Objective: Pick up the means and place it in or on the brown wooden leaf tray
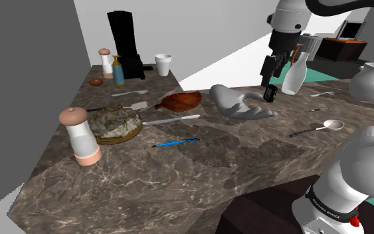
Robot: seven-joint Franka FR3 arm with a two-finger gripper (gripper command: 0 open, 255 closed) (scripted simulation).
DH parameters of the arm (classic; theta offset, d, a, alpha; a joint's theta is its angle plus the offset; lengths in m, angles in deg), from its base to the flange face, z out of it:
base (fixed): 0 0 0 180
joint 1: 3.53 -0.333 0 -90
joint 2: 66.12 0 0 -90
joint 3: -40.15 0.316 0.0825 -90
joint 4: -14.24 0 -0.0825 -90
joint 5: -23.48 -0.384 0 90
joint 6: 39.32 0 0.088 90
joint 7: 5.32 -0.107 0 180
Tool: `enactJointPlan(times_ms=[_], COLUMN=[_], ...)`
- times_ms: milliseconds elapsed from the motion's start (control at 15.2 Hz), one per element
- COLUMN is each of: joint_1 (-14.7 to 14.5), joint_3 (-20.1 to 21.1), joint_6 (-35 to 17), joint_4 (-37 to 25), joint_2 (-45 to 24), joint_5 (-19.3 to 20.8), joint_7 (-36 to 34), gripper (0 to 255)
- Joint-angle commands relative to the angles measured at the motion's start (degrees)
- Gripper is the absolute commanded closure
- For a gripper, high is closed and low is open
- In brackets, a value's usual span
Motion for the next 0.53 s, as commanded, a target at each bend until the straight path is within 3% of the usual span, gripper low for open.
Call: enactJointPlan(times_ms=[0, 462], joint_1=[0.0, -3.4], joint_3=[0.0, -1.5], joint_6=[0.0, -8.6], joint_4=[0.0, -5.0], joint_2=[0.0, -14.7], joint_5=[0.0, 1.3], joint_7=[0.0, 11.0], gripper=[0, 0])
